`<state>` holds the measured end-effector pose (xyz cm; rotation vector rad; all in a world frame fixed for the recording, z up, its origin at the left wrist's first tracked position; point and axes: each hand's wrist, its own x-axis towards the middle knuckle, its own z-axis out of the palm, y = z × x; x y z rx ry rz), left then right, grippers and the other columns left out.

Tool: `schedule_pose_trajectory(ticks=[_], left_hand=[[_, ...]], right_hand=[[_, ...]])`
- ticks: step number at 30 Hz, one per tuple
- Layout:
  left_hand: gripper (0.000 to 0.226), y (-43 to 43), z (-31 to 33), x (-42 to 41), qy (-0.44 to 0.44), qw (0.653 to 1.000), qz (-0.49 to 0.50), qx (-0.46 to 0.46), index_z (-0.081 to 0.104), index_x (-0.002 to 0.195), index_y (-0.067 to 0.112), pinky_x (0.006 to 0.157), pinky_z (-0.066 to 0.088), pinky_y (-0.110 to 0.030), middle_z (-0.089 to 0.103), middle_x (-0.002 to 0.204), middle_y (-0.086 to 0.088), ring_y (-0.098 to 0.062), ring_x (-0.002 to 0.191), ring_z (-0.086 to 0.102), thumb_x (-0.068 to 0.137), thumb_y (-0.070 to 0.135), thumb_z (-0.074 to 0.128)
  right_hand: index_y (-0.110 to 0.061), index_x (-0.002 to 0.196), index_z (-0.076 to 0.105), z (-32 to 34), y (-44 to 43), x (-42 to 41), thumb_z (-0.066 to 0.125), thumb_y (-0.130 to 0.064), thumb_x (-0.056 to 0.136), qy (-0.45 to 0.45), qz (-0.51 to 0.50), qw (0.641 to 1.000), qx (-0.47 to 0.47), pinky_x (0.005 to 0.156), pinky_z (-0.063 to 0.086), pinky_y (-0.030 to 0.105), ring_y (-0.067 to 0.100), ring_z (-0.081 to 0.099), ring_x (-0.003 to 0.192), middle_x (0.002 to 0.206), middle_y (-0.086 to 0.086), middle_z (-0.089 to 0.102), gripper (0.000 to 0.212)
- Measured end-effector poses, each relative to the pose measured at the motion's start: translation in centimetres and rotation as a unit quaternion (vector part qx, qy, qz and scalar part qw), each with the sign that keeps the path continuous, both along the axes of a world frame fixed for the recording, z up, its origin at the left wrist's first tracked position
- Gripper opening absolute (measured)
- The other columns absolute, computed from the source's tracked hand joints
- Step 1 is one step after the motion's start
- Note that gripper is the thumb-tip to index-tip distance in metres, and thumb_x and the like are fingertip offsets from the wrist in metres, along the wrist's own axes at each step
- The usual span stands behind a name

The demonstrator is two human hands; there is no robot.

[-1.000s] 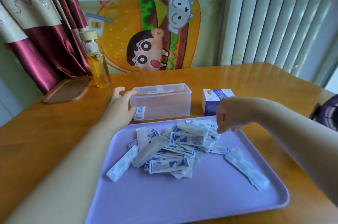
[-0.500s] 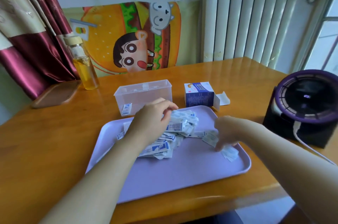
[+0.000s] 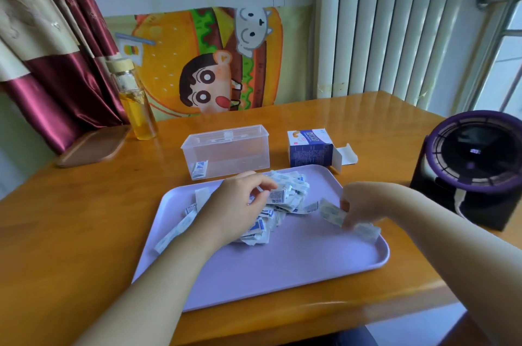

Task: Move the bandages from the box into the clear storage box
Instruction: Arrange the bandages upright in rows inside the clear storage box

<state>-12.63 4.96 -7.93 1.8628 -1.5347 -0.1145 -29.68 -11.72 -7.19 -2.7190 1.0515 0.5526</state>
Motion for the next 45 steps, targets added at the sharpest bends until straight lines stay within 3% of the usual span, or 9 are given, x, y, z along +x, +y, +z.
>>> schedule_pose_trajectory(ticks=[4, 11, 17, 19, 23, 30, 35, 39, 45], left_hand=[[0.029, 1.2, -0.2, 0.2, 0.044, 0.999, 0.011, -0.025, 0.057, 0.109, 0.036, 0.088, 0.043, -0.013, 0.059, 0.105, 0.016, 0.003, 0.095, 0.054, 0.092, 0.013, 0.055], [0.044, 1.6, -0.8, -1.9, 0.271, 0.961, -0.036, -0.042, 0.047, 0.119, 0.053, 0.096, 0.049, -0.037, 0.058, 0.122, 0.012, -0.010, 0.114, 0.058, 0.083, 0.040, 0.067], [0.045, 1.8, -0.3, -2.4, 0.619, 0.756, -0.009, -0.210, 0.059, 0.121, 0.018, 0.084, 0.052, -0.036, 0.069, 0.110, -0.011, -0.022, 0.098, 0.066, 0.076, 0.017, 0.062], [0.019, 2.0, -0.2, -2.9, 0.649, 0.730, -0.002, -0.217, 0.067, 0.099, 0.015, 0.076, 0.056, -0.035, 0.072, 0.094, -0.007, -0.019, 0.088, 0.069, 0.086, 0.016, 0.054], [0.017, 2.6, 0.1, -1.5, 0.677, 0.680, 0.069, -0.272, 0.060, 0.089, 0.018, 0.065, 0.056, -0.031, 0.065, 0.068, 0.005, -0.008, 0.068, 0.068, 0.097, 0.019, 0.046], [0.029, 6.3, 0.6, 4.3, 0.718, 0.583, 0.140, -0.354, 0.049, 0.126, 0.024, 0.041, 0.037, -0.013, 0.045, 0.069, 0.000, -0.007, 0.042, 0.036, 0.100, 0.014, 0.042], [0.035, 8.9, 0.5, 6.8, 0.694, 0.595, 0.163, -0.371, 0.047, 0.131, 0.025, 0.037, 0.031, -0.012, 0.042, 0.072, 0.000, -0.005, 0.039, 0.035, 0.101, 0.012, 0.034], [0.032, 10.4, 0.5, 7.8, 0.691, 0.605, 0.179, -0.354, 0.050, 0.128, 0.023, 0.035, 0.027, -0.012, 0.044, 0.074, 0.002, -0.004, 0.038, 0.034, 0.101, 0.015, 0.033], [0.008, 11.4, 0.5, 8.9, 0.685, 0.607, 0.223, -0.335, 0.054, 0.104, 0.023, 0.034, 0.026, -0.014, 0.049, 0.071, 0.005, -0.005, 0.036, 0.033, 0.097, 0.023, 0.049]], right_hand=[[-0.018, 0.087, 0.064, 3.0, 1.8, -0.4, 0.062, -0.032, 0.083, -0.068, 0.031, 0.994, -0.078, 0.055, 0.036, 0.023, 0.021, 0.052, 0.075, 0.082, 0.003, 0.060, 0.015], [-0.016, 0.081, 0.065, 2.7, 7.1, 3.1, 0.067, -0.035, 0.083, -0.333, 0.133, 0.932, 0.053, 0.054, 0.036, 0.017, 0.005, 0.046, 0.058, 0.068, -0.011, 0.057, 0.020], [-0.022, 0.069, 0.065, 1.5, 9.2, 5.8, 0.073, -0.022, 0.080, -0.520, 0.050, 0.807, 0.276, 0.058, 0.044, 0.018, 0.004, 0.052, 0.060, 0.066, -0.005, 0.063, 0.013], [-0.017, 0.065, 0.062, 0.7, 9.7, 6.5, 0.074, -0.020, 0.080, -0.511, 0.057, 0.807, 0.292, 0.056, 0.039, 0.018, 0.003, 0.045, 0.057, 0.059, -0.009, 0.053, 0.018], [-0.004, 0.080, 0.068, 0.2, 9.3, 7.5, 0.068, -0.028, 0.084, -0.483, 0.049, 0.824, 0.290, 0.061, 0.045, 0.025, 0.007, 0.053, 0.059, 0.065, 0.000, 0.059, 0.024], [-0.019, 0.099, 0.072, 1.1, 9.3, 11.5, 0.056, -0.020, 0.091, -0.394, 0.173, 0.895, 0.120, 0.060, 0.043, 0.011, 0.005, 0.055, 0.068, 0.085, -0.008, 0.067, 0.018], [-0.031, 0.123, 0.058, -0.5, 11.7, 17.3, 0.049, -0.010, 0.093, -0.230, 0.305, 0.924, 0.026, 0.089, 0.046, 0.038, 0.021, 0.054, 0.108, 0.130, -0.001, 0.046, 0.038], [-0.028, 0.132, 0.050, -1.8, 13.4, 20.2, 0.045, -0.009, 0.093, -0.114, 0.363, 0.925, -0.012, 0.076, 0.040, 0.032, 0.027, 0.051, 0.109, 0.129, 0.005, 0.039, 0.043], [-0.013, 0.103, 0.067, -0.6, 12.4, 20.9, 0.059, -0.022, 0.090, -0.259, 0.314, 0.909, 0.090, 0.056, 0.035, 0.008, 0.014, 0.052, 0.077, 0.091, -0.003, 0.059, 0.017]])
